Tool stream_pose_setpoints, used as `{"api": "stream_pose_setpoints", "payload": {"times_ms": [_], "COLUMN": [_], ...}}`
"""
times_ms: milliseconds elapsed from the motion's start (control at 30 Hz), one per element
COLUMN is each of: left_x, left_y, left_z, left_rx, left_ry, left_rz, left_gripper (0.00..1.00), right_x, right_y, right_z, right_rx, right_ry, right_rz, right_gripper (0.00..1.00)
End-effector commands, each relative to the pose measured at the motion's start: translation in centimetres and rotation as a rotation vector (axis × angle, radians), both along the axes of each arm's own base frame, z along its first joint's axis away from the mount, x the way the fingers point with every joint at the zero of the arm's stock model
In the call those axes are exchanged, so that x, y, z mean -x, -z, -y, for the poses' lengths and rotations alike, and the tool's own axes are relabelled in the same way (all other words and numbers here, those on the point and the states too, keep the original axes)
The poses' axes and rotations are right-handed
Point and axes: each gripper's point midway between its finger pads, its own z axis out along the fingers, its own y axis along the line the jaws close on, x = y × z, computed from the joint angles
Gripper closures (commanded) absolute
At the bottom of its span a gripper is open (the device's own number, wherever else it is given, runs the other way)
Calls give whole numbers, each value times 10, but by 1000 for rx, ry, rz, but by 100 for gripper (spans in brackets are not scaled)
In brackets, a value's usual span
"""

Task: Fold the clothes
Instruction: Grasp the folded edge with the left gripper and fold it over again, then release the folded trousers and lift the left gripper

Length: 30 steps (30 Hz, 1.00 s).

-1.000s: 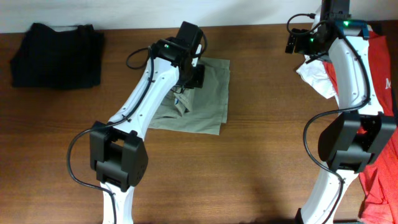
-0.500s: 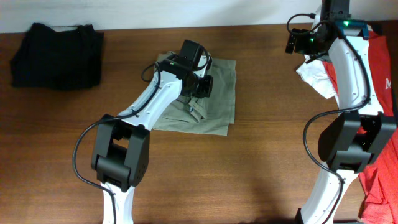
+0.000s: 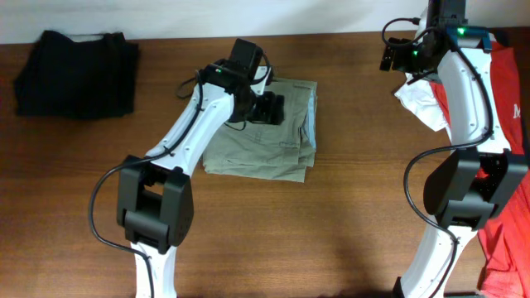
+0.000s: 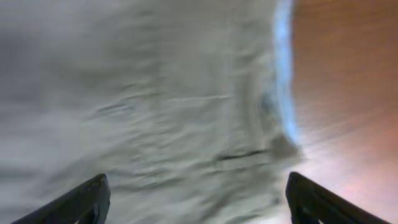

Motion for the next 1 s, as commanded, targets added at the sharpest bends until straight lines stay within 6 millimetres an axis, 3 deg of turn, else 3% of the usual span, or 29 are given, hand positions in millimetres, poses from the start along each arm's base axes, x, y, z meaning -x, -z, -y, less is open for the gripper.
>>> {"api": "stream_pose_setpoints", "payload": {"times_ms": [0,67,100,133,200,333,433,533,600,667,700,733,767,833,867,967], "left_x": [-7,-7,-2,4,16,48,64,79,78,64,55,36,18,-8,-23,-47], "left_y": [-5,4,13,20,40,82,94,92,88,65,50,22,2,-18,-22,-14], "left_z": [-24,-23,-14,-3,15,55,75,94,98,96,93,83,67,39,15,-64], "left_rx": [-121,-122,-95,-61,-50,-76,-86,-45,-39,-26,-18,-15,-29,-23,-16,-24], "left_ry": [-52,-49,-28,-1,41,137,187,231,238,221,221,203,158,88,34,-123], "left_rz": [52,35,0,-33,-86,-168,-185,-207,-197,-175,-155,-112,-73,-28,-23,-76], "left_gripper": [16,44,68,79,85,85,85,81,81,80,73,41,1,1,1,1], "right_x": [-1,-1,-1,-1,-1,-1,-1,-1,-1,-1,-1,-1,-1,-1,-1,-1], "right_y": [-7,-7,-7,-7,-7,-7,-7,-7,-7,-7,-7,-7,-7,-7,-7,-7], "right_z": [5,5,5,5,5,5,5,5,5,5,5,5,5,5,5,5], "right_rx": [4,4,4,4,4,4,4,4,4,4,4,4,4,4,4,4], "right_ry": [21,21,21,21,21,21,21,21,21,21,21,21,21,21,21,21], "right_rz": [17,17,17,17,17,17,17,17,17,17,17,17,17,17,17,17], "right_gripper": [1,1,1,1,1,1,1,1,1,1,1,1,1,1,1,1]}}
